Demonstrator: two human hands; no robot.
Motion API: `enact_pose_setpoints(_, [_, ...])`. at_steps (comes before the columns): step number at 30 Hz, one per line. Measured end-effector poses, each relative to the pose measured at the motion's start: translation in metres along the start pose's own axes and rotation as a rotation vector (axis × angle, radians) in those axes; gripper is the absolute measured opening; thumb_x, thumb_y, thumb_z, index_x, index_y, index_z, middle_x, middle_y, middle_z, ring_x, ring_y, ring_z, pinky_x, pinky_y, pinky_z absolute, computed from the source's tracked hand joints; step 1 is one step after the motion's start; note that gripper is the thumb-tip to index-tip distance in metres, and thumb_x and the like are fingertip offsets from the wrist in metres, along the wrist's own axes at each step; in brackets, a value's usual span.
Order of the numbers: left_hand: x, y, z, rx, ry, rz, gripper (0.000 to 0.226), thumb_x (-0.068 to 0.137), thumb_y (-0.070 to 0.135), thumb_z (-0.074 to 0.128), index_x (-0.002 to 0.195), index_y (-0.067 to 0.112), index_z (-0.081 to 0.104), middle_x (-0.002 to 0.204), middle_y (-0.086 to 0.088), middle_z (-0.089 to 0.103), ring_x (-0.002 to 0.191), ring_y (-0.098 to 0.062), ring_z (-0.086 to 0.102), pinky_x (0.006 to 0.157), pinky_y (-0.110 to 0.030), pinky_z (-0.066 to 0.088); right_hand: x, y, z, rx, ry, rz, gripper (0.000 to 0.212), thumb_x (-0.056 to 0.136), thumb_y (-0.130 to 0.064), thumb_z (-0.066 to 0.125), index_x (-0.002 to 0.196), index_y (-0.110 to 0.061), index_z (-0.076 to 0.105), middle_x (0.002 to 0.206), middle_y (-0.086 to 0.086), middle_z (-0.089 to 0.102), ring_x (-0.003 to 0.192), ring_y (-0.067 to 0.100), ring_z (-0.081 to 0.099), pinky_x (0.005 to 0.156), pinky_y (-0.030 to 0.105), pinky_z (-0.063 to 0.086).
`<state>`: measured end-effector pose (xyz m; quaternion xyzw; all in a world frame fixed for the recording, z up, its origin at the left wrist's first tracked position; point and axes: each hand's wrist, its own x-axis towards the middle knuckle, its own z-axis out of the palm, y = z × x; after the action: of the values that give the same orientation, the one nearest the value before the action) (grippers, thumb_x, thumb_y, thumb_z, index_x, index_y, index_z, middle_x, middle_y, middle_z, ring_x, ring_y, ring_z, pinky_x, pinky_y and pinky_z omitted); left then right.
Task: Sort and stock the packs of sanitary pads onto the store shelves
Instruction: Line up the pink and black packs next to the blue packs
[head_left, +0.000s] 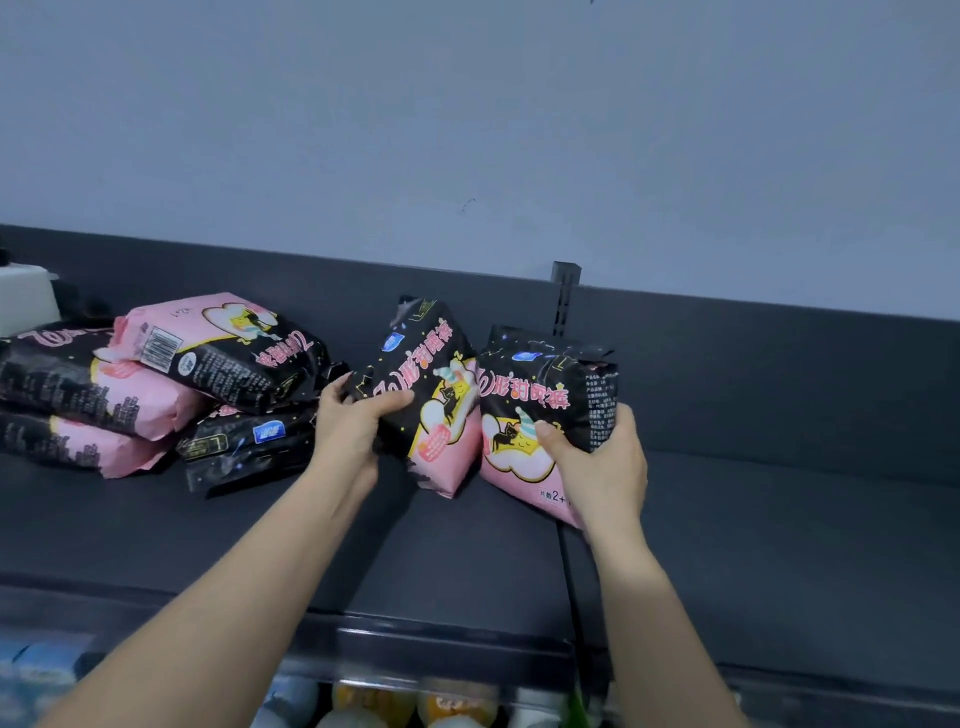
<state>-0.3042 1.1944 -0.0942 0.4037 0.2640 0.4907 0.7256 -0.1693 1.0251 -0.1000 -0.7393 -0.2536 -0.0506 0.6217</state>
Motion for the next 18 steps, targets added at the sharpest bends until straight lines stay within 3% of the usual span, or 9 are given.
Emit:
enact_pose_setpoints(3, [-0.004, -0.013, 0.009, 0.047, -0.075, -0.061, 0.05, 0.07, -0.01, 0.075, 0.116, -0.004, 0.055, 0.102, -0.017, 0.07, 0.075, -0.023, 0.071, 0.068, -0.035, 0.059, -0.003, 0.0, -0.012, 0.058, -0.015, 0.004, 0.038, 0.07, -0.031, 0.084, 0.094, -0.023, 0.055, 0.085, -0.013, 0.068, 0.085, 0.014, 0.065, 0.075, 0.035, 0.052])
enact_pose_setpoints(5, [-0.007, -0.02, 0.017, 0.09, -0.048, -0.049, 0.028, 0.077, -0.009, 0.07, 0.095, 0.008, 0.057, 0.085, -0.008, 0.068, 0.059, -0.013, 0.068, 0.052, -0.024, 0.054, -0.004, 0.001, -0.023, 0.074, 0.001, 0.0, 0.038, 0.068, -0.029, 0.085, 0.092, -0.024, 0.056, 0.083, -0.013, 0.068, 0.083, 0.013, 0.065, 0.078, 0.038, 0.054])
enact_pose_setpoints(7, [-0.007, -0.022, 0.028, 0.101, 0.001, -0.01, 0.027, 0.083, -0.006, 0.065, 0.088, 0.017, 0.054, 0.085, -0.003, 0.066, 0.069, -0.015, 0.066, 0.062, -0.03, 0.055, -0.004, 0.003, -0.038, 0.094, 0.047, -0.002, 0.036, 0.068, -0.027, 0.085, 0.091, -0.024, 0.057, 0.081, -0.013, 0.068, 0.082, 0.012, 0.066, 0.079, 0.039, 0.055])
enact_pose_setpoints(9, [-0.006, -0.024, 0.037, 0.148, 0.022, 0.065, 0.026, 0.085, -0.002, 0.062, 0.092, 0.022, 0.053, 0.098, -0.004, 0.066, 0.092, -0.024, 0.066, 0.085, -0.042, 0.055, -0.004, 0.006, -0.054, 0.101, 0.092, -0.001, 0.036, 0.068, -0.026, 0.085, 0.089, -0.023, 0.057, 0.08, -0.013, 0.068, 0.081, 0.012, 0.066, 0.08, 0.041, 0.055])
enact_pose_setpoints(11, [-0.009, -0.029, 0.046, 0.222, 0.042, 0.137, 0.024, 0.087, 0.003, 0.06, 0.094, 0.024, 0.051, 0.104, -0.002, 0.063, 0.1, -0.024, 0.063, 0.096, -0.045, 0.05, -0.005, 0.009, -0.073, 0.109, 0.135, 0.005, 0.036, 0.067, -0.027, 0.085, 0.087, -0.024, 0.056, 0.079, -0.013, 0.068, 0.082, 0.014, 0.066, 0.082, 0.044, 0.054])
enact_pose_setpoints(15, [-0.032, -0.03, 0.075, 0.256, 0.046, 0.309, 0.019, 0.093, 0.009, 0.054, 0.108, 0.019, 0.05, 0.106, -0.002, 0.059, 0.093, -0.015, 0.056, 0.094, -0.035, 0.047, -0.008, 0.014, -0.114, 0.133, 0.224, 0.009, 0.035, 0.065, -0.028, 0.085, 0.085, -0.025, 0.056, 0.076, -0.016, 0.069, 0.081, 0.014, 0.067, 0.082, 0.044, 0.054])
enact_pose_setpoints(18, [-0.061, -0.028, 0.109, 0.255, 0.015, 0.425, 0.023, 0.096, 0.011, 0.047, 0.119, 0.012, 0.054, 0.106, 0.001, 0.057, 0.093, -0.012, 0.053, 0.078, -0.015, 0.043, -0.01, 0.015, -0.151, 0.126, 0.281, -0.007, 0.035, 0.067, -0.026, 0.085, 0.085, -0.024, 0.056, 0.078, -0.014, 0.068, 0.081, 0.014, 0.066, 0.082, 0.043, 0.054])
